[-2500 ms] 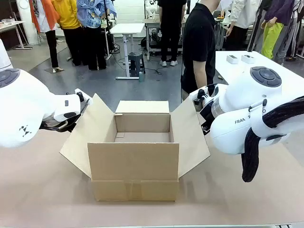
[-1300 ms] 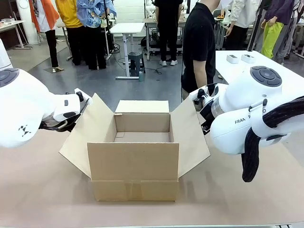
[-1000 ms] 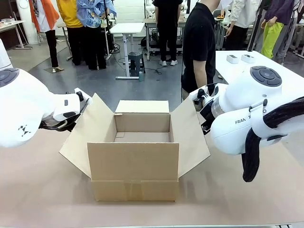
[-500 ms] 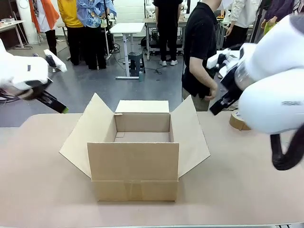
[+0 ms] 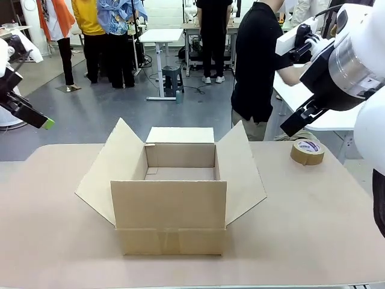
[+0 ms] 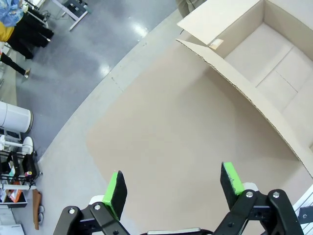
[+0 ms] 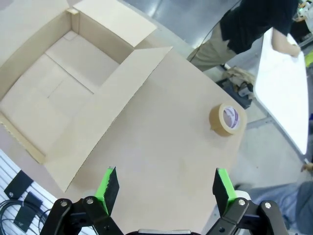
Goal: Wrap the clocks to prevent damage.
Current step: Open the side flaps of the Package Box.
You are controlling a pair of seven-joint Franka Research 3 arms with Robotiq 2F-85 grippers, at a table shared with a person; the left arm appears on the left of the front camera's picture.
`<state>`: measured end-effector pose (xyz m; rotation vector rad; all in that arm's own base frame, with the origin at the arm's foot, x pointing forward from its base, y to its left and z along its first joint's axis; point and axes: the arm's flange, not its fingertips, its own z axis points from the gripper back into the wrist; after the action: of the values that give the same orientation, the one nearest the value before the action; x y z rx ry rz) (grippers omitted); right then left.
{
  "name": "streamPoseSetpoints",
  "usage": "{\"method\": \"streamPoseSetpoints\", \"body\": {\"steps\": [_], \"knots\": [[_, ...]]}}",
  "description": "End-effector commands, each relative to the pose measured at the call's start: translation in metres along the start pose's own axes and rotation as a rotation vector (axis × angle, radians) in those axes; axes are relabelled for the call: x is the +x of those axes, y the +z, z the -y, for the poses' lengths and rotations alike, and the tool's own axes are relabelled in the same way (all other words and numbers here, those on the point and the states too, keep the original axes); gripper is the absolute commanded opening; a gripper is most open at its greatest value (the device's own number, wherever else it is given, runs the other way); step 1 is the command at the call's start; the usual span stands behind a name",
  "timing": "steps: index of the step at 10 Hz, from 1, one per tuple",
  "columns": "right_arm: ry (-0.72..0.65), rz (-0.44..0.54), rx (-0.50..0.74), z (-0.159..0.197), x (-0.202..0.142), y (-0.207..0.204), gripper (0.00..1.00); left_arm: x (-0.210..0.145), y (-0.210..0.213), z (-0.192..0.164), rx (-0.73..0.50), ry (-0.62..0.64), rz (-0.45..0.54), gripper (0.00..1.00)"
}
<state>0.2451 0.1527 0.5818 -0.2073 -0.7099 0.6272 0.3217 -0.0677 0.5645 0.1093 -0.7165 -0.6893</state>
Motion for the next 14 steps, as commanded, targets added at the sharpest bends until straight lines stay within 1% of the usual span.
{"method": "streamPoseSetpoints", "body": {"steps": [1,3,4,5,6,7,8,9,11,12,13,14], "knots": [[0.012,0.005,0.019,0.008,0.004,-0.018,1.0,0.004,-0.017,-0.001,0.001,0.002,0.003,1.0],[0.012,0.005,0.019,0.008,0.004,-0.018,1.0,0.004,-0.017,-0.001,0.001,0.002,0.003,1.0],[-0.01,-0.008,0.02,0.006,0.002,-0.013,1.0,0.002,-0.014,0.0,-0.005,-0.001,-0.009,1.0],[0.064,0.059,0.239,0.047,0.004,-0.015,1.0,0.01,-0.019,-0.023,-0.144,-0.05,-0.023,1.0],[0.055,0.099,0.358,0.076,0.007,-0.023,1.0,0.02,-0.023,-0.045,-0.31,-0.099,-0.025,1.0],[0.044,0.123,0.442,0.102,0.007,-0.032,1.0,0.025,-0.032,-0.067,-0.452,-0.158,-0.029,1.0],[0.023,0.138,0.505,0.125,0.001,-0.04,1.0,0.022,-0.04,-0.082,-0.537,-0.194,-0.003,1.0],[0.023,0.144,0.554,0.147,-0.011,-0.048,1.0,0.019,-0.046,-0.099,-0.614,-0.258,0.066,1.0],[0.033,0.187,0.613,0.17,-0.037,-0.054,1.0,0.0,-0.059,-0.124,-0.74,-0.318,0.204,1.0],[0.034,0.197,0.604,0.175,-0.047,-0.052,1.0,-0.007,-0.062,-0.135,-0.766,-0.328,0.257,1.0],[0.039,0.203,0.602,0.177,-0.059,-0.049,1.0,-0.019,-0.059,-0.137,-0.761,-0.308,0.323,1.0],[0.034,0.199,0.596,0.177,-0.066,-0.05,1.0,-0.024,-0.052,-0.141,-0.76,-0.297,0.352,1.0]]}}
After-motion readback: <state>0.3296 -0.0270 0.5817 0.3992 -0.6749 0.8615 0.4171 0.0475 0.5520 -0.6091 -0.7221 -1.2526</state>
